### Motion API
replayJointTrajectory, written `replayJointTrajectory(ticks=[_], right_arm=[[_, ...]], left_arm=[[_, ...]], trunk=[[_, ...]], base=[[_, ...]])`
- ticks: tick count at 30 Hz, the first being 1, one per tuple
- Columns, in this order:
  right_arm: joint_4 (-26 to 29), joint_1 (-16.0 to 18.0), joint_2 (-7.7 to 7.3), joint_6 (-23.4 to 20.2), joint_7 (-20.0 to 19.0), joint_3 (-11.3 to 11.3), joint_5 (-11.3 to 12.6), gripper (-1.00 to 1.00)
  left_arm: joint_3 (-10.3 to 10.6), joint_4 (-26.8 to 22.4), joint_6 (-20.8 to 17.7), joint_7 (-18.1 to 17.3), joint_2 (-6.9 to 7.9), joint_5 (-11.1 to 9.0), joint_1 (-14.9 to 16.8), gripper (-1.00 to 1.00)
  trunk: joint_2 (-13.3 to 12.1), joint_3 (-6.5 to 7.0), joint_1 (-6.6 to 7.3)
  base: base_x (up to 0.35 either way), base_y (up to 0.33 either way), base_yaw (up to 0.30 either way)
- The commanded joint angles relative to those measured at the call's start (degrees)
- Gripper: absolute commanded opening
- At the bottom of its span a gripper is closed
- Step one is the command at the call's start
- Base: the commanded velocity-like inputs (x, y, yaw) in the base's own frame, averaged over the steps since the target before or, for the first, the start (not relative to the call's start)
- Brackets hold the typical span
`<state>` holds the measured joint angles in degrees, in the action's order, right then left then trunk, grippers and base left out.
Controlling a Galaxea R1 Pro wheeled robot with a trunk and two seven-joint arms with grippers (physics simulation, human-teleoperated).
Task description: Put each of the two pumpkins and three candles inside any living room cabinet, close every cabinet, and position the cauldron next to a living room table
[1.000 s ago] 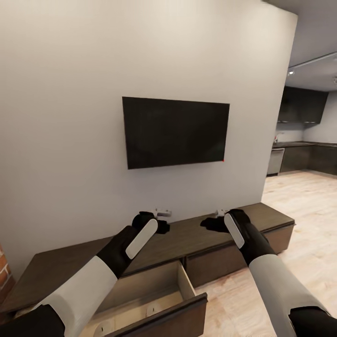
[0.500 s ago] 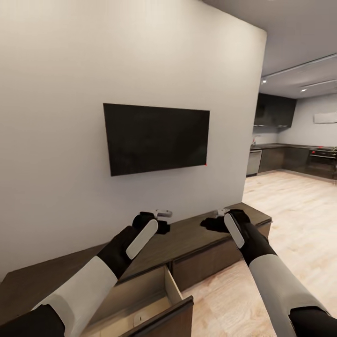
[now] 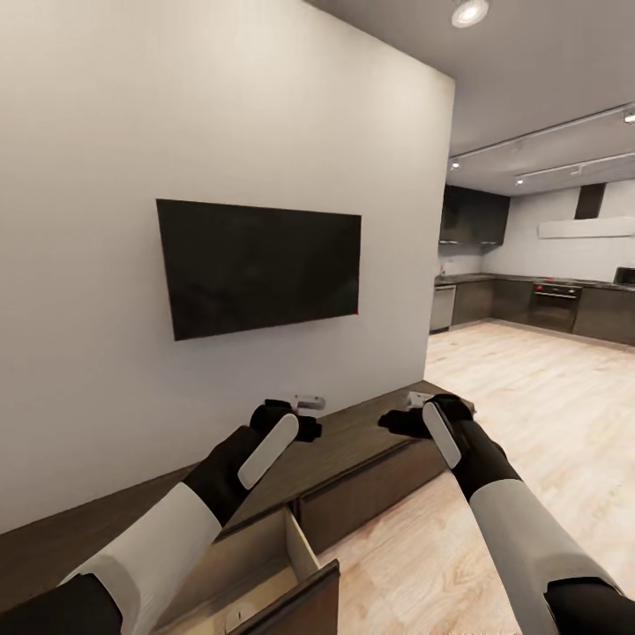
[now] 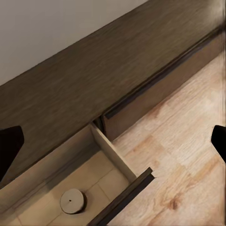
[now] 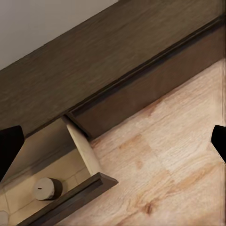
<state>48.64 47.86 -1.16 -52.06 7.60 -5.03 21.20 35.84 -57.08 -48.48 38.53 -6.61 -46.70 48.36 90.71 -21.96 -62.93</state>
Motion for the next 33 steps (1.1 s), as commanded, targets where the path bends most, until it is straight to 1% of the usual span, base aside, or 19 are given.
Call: replayJointTrajectory(ticks=[1,5,12,15,21,27,29,31,33], right_arm=[[0.06,0.04,-0.05,-0.14,0.57,-0.25,0.59,1.00],[0.04,0.04,-0.05,-0.14,0.57,-0.25,0.59,1.00],[-0.02,0.06,-0.12,-0.14,0.57,-0.21,0.57,1.00],[-0.03,0.05,-0.14,-0.16,0.57,0.21,0.55,1.00],[-0.04,0.04,-0.20,-0.20,0.57,1.94,0.51,1.00],[-0.11,0.04,-0.22,-0.23,0.57,2.45,0.51,1.00],[-0.15,0.04,-0.23,-0.21,0.57,2.51,0.51,1.00],[-0.19,0.04,-0.24,-0.17,0.57,2.54,0.51,1.00],[-0.23,0.06,-0.24,-0.16,0.57,2.55,0.50,1.00]], left_arm=[[0.13,-0.05,-0.03,0.59,0.02,-0.61,0.06,1.00],[0.13,-0.05,-0.05,0.65,0.02,-0.61,0.06,1.00],[0.19,0.02,-0.15,0.75,0.02,-0.59,0.06,1.00],[0.19,0.03,-0.19,0.80,-0.02,-0.59,0.06,1.00],[0.20,0.26,-0.21,0.82,-0.02,-0.59,0.06,1.00],[0.23,0.37,-0.21,0.83,-0.06,-0.59,0.06,1.00],[0.56,0.38,-0.21,0.82,-0.07,-0.59,0.06,1.00],[1.50,0.38,-0.17,0.78,-0.07,-0.59,0.06,1.00],[1.97,0.38,-0.15,0.77,-0.07,-0.59,0.06,1.00]], trunk=[[0.04,-0.01,0.00],[0.04,0.24,0.00],[-2.77,1.94,1.54],[-3.97,2.67,2.20],[-6.38,4.12,3.51],[-8.78,5.57,4.83],[-9.59,6.06,5.27],[-10.39,6.54,5.71],[-11.19,7.03,6.15]], base=[[0.000,0.000,-0.227],[0.000,0.000,-0.227],[0.000,0.000,-0.227],[0.000,0.000,-0.227],[0.000,0.000,-0.227],[0.000,0.000,-0.227],[0.000,0.000,-0.227],[0.000,0.000,-0.227],[0.000,0.000,-0.227]])
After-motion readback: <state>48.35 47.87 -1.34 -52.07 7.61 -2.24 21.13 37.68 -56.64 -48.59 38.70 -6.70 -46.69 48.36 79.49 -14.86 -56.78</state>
